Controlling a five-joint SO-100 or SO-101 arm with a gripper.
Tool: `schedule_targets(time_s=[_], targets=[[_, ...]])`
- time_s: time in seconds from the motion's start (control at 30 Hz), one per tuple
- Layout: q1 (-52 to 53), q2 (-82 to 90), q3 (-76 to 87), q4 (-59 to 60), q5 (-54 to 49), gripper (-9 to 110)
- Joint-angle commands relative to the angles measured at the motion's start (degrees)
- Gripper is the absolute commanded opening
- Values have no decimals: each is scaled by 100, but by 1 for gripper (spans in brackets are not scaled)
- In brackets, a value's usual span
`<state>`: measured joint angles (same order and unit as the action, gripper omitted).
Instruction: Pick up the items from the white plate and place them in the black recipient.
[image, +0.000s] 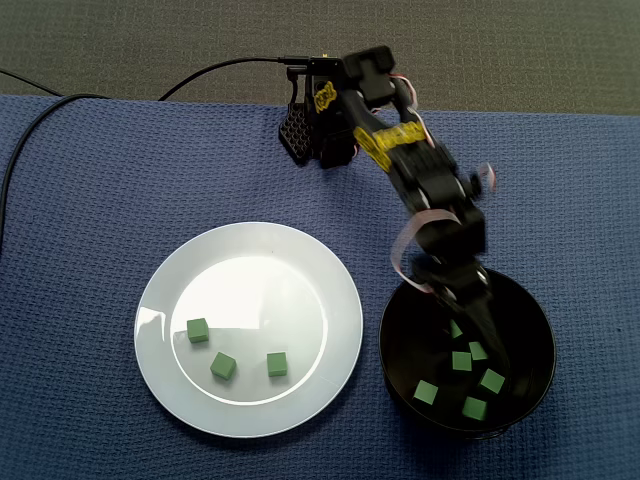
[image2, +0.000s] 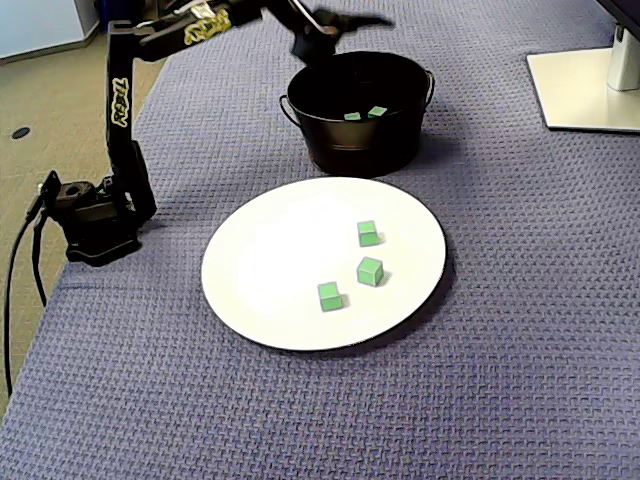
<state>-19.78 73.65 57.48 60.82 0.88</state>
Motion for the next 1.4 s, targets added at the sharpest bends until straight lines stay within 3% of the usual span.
schedule_targets(time_s=[0.0,0.17,0.33,0.63,0.93,1.37], targets=[[1292,888,-1600,1811,413,48],[2751,668,-1758,2663,211,44],[3243,-642,-2083,3261,-352,44],[3366,-2865,-2909,3498,-1125,46],[3111,-3911,-3735,3560,-1503,47],[3015,-4377,-3999,3023,-1468,23]])
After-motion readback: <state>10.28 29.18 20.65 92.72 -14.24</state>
